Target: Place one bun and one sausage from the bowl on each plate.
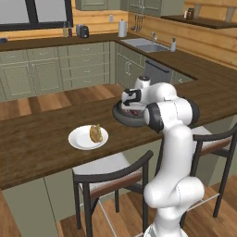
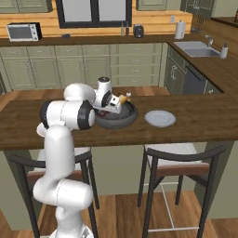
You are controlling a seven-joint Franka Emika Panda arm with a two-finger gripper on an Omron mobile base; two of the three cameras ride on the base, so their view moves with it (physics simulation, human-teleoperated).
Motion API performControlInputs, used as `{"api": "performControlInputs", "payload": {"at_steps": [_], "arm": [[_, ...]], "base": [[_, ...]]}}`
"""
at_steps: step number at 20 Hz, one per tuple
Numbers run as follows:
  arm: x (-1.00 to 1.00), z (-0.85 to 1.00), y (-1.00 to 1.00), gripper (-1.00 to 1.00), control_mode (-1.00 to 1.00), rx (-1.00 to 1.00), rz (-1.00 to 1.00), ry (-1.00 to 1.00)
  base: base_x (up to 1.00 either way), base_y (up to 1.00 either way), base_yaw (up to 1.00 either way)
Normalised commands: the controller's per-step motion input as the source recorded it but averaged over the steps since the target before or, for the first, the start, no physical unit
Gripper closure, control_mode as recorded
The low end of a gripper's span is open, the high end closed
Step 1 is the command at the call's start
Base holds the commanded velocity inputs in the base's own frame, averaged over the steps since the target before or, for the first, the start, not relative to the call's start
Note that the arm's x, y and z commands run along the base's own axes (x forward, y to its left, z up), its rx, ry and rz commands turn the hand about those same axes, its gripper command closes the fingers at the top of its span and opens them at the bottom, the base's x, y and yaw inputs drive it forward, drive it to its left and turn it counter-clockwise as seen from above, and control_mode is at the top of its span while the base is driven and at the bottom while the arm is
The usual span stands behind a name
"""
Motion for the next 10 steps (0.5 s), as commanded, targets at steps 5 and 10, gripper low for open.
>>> {"api": "performControlInputs", "payload": {"at_steps": [5, 10], "arm": [[0.03, -0.06, 0.00, 1.00, -1.00, 0.00, 0.00, 0.03], [-0.01, -0.24, 0.00, 1.00, -1.00, -0.01, 0.00, 0.06]], "base": [[0.00, 0.00, 0.00], [0.00, 0.00, 0.00]]}}
